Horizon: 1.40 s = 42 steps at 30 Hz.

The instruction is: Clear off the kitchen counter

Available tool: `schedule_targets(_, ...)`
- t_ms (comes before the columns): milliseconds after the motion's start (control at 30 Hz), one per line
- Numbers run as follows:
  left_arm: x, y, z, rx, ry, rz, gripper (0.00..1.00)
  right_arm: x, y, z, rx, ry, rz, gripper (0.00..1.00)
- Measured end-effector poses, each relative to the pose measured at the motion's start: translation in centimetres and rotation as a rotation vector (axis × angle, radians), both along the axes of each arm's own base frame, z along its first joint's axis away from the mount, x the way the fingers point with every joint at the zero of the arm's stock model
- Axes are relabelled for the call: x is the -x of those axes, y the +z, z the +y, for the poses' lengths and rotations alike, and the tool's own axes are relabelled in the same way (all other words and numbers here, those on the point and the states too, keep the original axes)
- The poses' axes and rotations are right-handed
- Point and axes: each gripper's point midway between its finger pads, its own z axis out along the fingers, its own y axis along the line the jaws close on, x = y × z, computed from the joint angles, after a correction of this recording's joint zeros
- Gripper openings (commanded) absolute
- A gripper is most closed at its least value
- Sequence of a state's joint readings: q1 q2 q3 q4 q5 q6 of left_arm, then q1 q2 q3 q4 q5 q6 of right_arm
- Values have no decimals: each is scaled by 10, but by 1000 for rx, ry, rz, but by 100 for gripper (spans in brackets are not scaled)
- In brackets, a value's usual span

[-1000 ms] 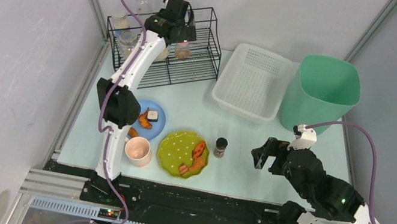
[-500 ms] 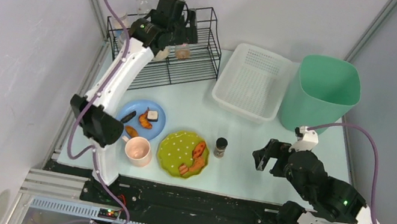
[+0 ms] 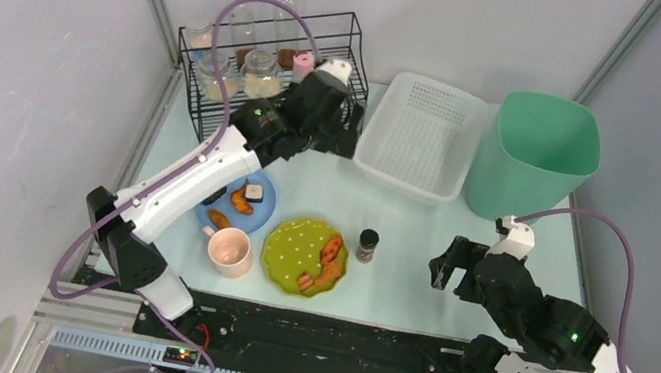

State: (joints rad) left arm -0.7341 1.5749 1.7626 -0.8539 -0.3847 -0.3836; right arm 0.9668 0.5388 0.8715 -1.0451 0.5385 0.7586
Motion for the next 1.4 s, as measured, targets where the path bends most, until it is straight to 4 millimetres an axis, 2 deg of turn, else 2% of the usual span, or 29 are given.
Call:
schedule_targets(267,68,-56,-42,-60,-162,84,100,4,-9,-8,1,-57,45,99)
schedule_targets(400,90,-85,-54,-65,-188,125,100,5,-11,-10,-5,-78,57,99)
schedule_targets(500,100,-102,-57,-58,-176,156,100,5,-13,-11,-2,-91,68,99)
schedule_targets(633,108,-113,-65,-22,-146,179,100,4,-16,-9,11,-102,83,99)
schedule_targets(733,112,-119,-78,21,-120,194,100,4,-18,-8,21,-104,92,99)
schedule_targets(967,119,-157,-100,49,-43,278,100,3,-19,-8,26,-104,95,99)
schedule_targets(1067,122,-166,-107,67,-14,301,100,3,-19,-7,26,-104,95,99)
schedule_targets(1200,128,-171,-118,97,8,317,100,2,-20,-6,24,-104,93,99)
schedule_targets(1400,126,-177,-132,132,41,332,97,2,-21,-4,21,-97,96,99)
